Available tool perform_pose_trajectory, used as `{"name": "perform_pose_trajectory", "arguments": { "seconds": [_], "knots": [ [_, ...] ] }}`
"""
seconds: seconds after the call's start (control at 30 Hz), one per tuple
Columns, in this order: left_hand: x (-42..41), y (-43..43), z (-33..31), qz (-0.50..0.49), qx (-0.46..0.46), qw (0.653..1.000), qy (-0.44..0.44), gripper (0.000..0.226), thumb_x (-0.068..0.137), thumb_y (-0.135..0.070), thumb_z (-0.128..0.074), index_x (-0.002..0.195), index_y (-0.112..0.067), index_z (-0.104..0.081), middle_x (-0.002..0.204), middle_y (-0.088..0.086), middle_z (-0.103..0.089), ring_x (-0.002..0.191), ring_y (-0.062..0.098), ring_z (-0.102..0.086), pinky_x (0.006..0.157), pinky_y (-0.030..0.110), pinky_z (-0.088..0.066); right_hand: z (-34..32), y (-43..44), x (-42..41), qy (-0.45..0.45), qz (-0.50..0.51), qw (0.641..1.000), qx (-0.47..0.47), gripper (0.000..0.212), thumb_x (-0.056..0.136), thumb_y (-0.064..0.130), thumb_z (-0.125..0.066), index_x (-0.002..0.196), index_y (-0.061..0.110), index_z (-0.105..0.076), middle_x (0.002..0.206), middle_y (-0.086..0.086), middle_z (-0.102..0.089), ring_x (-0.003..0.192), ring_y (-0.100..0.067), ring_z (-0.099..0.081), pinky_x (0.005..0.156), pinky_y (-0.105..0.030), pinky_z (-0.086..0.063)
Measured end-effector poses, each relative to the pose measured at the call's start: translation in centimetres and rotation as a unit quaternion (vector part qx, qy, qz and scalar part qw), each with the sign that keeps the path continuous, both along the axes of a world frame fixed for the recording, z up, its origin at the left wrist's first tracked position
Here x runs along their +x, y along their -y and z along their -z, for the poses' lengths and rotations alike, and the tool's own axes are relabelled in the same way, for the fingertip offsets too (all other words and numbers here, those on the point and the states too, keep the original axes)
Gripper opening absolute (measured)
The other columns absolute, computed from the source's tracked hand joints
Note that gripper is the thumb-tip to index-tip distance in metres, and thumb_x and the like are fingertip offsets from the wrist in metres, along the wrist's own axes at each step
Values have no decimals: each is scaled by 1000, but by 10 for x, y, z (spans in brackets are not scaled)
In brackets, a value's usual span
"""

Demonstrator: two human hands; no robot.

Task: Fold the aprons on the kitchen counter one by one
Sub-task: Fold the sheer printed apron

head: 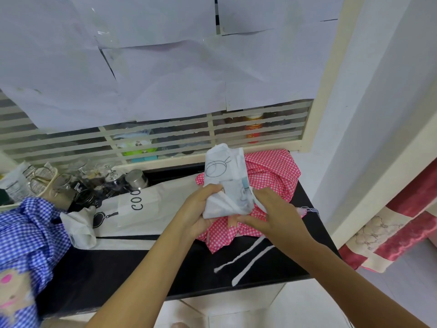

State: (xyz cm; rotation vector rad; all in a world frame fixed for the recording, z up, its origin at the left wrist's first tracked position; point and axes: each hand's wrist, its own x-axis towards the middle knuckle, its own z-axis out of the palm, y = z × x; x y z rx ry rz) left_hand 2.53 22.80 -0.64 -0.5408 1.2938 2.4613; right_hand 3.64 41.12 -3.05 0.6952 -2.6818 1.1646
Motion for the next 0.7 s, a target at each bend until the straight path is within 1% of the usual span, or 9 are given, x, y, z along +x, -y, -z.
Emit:
{"name": "perform_pose_trajectory", "arguments": {
  "seconds": [0.1, 0.2, 0.3, 0.37, 0.43, 0.47, 0.53, 0.6, 0.7],
  "knots": [
    [8, -1, 2, 27, -22, 999, 24, 43, 75, -26, -66, 115, -9, -60, 108, 21, -69, 96, 35, -68, 79, 48, -56, 2, 4, -1, -2, 9, 1000, 20, 84, 76, 83, -30, 128, 22, -53, 102, 6, -56, 88, -12, -57, 73, -34, -52],
    [11, 4, 2, 62, -8, 997, 33, 67, 72, -57, -56, 122, -13, -57, 114, 26, -65, 104, 38, -64, 87, 47, -53, 4, 3, -3, -16, 10, 1000, -10, 71, 83, 73, -34, 130, 23, -54, 101, 7, -63, 88, -9, -60, 74, -33, -53],
    [9, 15, -3, 69, 47, 996, 37, 87, 65, -76, -41, 118, -10, -62, 117, 29, -63, 100, 40, -66, 82, 47, -55, -2, 5, -3, -48, 2, 999, -11, 65, 87, 67, -37, 124, 19, -59, 99, 8, -66, 88, -9, -61, 74, -32, -53],
    [10, 21, -11, 75, 63, 995, 21, 68, 72, -59, -53, 110, -5, -69, 112, 28, -65, 94, 36, -68, 79, 44, -56, -6, 5, -4, -106, -26, 994, 17, 60, 92, 62, -35, 121, 16, -62, 96, 3, -67, 84, -13, -63, 67, -37, -56],
    [8, 23, -13, 75, -31, 997, 15, 24, 86, -22, -57, 96, -3, -67, 85, 17, -73, 72, 21, -71, 67, 29, -58, -12, 4, -5, -110, -67, 990, 50, 51, 94, 53, -37, 128, 21, -57, 98, 4, -67, 84, -13, -64, 67, -35, -55],
    [7, 24, -12, 51, -102, 993, 22, 13, 93, -11, -50, 88, -5, -60, 68, 9, -70, 60, 16, -68, 56, 22, -57, -15, 3, -6, -83, -79, 992, 57, 46, 95, 49, -41, 134, 27, -52, 97, 9, -67, 83, -8, -63, 69, -28, -53],
    [4, 31, -7, -1, -189, 982, 8, 21, 98, 0, -43, 81, -4, -54, 66, 7, -63, 58, 18, -61, 44, 20, -51, -22, -3, -10, -10, -70, 995, 76, 39, 94, 43, -50, 132, 34, -50, 82, 16, -63, 69, -2, -59, 65, -21, -49],
    [0, 40, 0, -58, -226, 971, -48, 12, 93, 7, -50, 94, 0, -59, 83, 9, -65, 68, 18, -63, 49, 21, -53, -31, -13, -18, 62, -51, 989, 126, 22, 90, 42, -59, 103, 26, -65, 68, 9, -60, 57, -8, -56, 58, -28, -50],
    [4, 55, 12, -138, -304, 934, -130, 24, 90, 7, -55, 106, -10, -60, 94, 0, -68, 78, 7, -65, 61, 15, -53, -49, -33, -26, 161, -48, 984, 61, 40, 82, 52, -56, 69, 14, -63, 52, 8, -51, 46, -4, -43, 48, -16, -36]
  ]
}}
